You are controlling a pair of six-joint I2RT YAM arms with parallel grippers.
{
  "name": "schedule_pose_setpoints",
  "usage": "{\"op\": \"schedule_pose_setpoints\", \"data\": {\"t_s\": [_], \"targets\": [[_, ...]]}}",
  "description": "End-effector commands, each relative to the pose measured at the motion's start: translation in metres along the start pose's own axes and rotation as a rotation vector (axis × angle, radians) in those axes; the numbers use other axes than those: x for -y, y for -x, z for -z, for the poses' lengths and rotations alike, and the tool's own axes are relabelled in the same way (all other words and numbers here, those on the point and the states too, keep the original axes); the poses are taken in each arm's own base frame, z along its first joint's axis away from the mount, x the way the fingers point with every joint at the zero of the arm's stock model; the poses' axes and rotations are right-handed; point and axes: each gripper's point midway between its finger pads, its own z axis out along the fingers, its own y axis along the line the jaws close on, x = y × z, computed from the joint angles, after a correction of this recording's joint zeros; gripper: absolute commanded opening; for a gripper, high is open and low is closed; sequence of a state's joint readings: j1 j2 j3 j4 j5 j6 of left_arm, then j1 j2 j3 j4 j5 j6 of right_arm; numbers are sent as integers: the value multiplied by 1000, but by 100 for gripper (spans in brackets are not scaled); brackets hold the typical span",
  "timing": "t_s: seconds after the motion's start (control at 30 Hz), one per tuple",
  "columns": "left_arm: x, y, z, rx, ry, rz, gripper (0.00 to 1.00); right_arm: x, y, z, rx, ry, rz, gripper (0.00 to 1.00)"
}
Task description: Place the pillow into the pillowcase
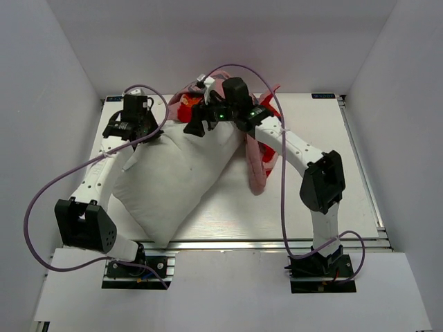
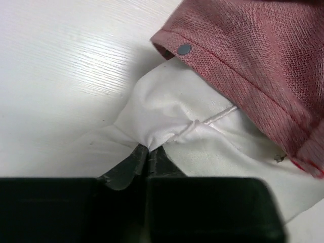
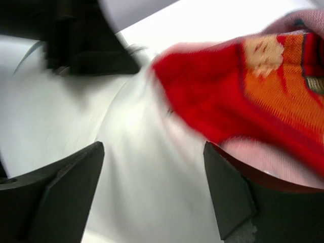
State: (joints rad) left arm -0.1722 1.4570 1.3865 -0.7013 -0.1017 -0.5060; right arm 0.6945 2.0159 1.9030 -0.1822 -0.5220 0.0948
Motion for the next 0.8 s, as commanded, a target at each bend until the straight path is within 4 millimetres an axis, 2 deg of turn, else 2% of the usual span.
{"op": "schedule_pose_setpoints", "data": {"t_s": [0.0,0.03,0.07,0.1,0.13,0.17,0.2,0.23,0.27,0.3,0.33,0.4,0.43,0.47,0.57,0.6,0.63,0.67,0.7,0.73,0.77], "targets": [[-19,41,2,136,112,-3,19,-22,52,55,92,100,279,85],[-21,40,-1,130,120,-3,25,-9,59,69,121,60,305,89],[-25,42,-2,131,128,0,27,-11,71,89,154,29,339,89],[-27,42,-3,130,131,1,34,5,52,93,120,-18,346,89],[-28,44,-4,131,131,6,37,21,47,104,106,-80,342,89],[-29,44,-4,132,134,7,42,25,45,116,100,-128,348,89],[-28,48,-2,143,130,8,48,43,34,125,71,-213,354,89],[-28,52,0,152,131,9,51,61,-3,130,3,-266,308,89],[-27,57,5,166,127,4,54,71,-6,146,5,-366,321,89],[-21,68,13,196,108,0,58,78,-21,152,-21,-410,315,89],[-18,74,19,211,95,-6,59,84,-55,155,-81,-441,273,89],[-8,95,39,270,63,-28,62,84,-78,165,-126,-484,215,89],[-5,100,46,282,47,-42,63,81,-101,166,-161,-478,149,89],[-1,106,57,305,26,-48,64,78,-110,165,-167,-472,114,89],[11,114,81,343,-43,-87,70,76,-124,153,-148,-485,9,89],[15,114,87,347,-60,-103,70,78,-124,148,-142,-505,-19,89],[20,107,88,334,-77,-136,70,83,-132,137,-163,-513,-55,89],[25,100,89,314,-107,-156,70,84,-115,130,-122,-524,-110,89],[27,91,89,288,-114,-177,70,86,-113,125,-126,-530,-144,89],[31,71,83,243,-127,-214,71,94,-120,114,-144,-531,-182,89],[32,60,79,217,-128,-230,70,93,-101,107,-111,-505,-185,89]]}}
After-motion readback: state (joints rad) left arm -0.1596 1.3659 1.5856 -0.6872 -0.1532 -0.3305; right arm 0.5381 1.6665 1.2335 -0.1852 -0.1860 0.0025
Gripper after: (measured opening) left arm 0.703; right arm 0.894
